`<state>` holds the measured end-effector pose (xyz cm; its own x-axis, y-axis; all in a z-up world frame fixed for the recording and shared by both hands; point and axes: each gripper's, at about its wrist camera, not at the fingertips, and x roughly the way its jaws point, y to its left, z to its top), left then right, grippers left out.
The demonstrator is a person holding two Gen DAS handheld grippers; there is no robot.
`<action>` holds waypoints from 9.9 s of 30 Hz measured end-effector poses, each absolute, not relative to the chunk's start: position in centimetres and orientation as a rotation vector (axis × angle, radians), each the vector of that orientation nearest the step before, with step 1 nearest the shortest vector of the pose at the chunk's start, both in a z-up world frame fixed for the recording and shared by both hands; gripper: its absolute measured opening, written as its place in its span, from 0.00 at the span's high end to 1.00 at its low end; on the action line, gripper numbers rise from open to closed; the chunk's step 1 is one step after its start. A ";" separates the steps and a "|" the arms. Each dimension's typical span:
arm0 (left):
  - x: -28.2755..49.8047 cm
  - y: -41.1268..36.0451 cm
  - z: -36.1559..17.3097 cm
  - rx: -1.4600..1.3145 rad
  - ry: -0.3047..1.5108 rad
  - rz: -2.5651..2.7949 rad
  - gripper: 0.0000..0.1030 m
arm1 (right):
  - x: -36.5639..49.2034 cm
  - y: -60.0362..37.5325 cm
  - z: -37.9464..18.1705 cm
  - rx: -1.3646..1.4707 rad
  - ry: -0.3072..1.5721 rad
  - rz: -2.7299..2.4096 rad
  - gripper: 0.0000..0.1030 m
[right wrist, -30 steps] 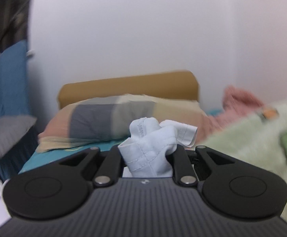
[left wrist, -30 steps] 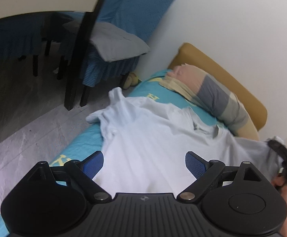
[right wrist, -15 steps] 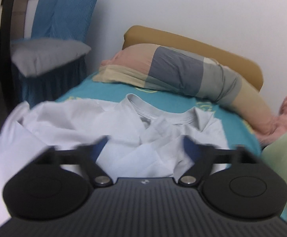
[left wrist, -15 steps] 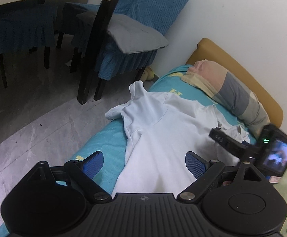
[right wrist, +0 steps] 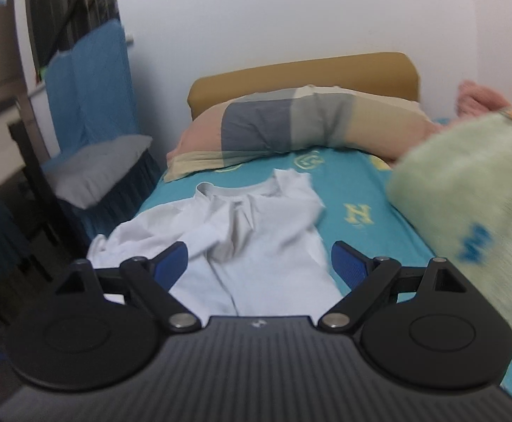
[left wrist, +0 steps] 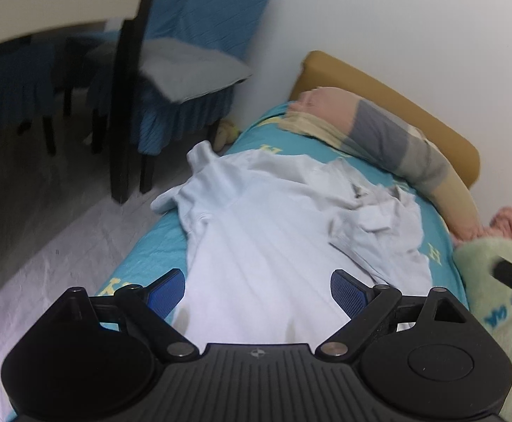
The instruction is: Fold clothes
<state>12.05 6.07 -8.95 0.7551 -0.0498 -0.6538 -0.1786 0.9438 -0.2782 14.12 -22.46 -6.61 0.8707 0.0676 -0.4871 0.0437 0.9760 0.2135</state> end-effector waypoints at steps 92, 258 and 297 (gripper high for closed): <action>0.6 -10.4 -17.3 -0.549 1.320 -0.680 0.91 | 2.2 -37.0 -7.7 0.680 0.569 -0.004 0.13; 8.8 16.5 -7.5 -0.374 0.658 0.349 0.00 | 29.4 12.6 -19.8 -0.674 0.586 0.549 0.92; 9.2 3.9 -9.2 -0.113 0.741 0.071 0.00 | 21.3 -19.0 -9.0 0.116 0.654 0.073 0.20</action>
<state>9.21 3.93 -9.20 0.7357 0.0249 -0.6768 -0.1044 0.9915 -0.0770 21.32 -19.00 -9.03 0.7913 0.1040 -0.6025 -0.0308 0.9910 0.1305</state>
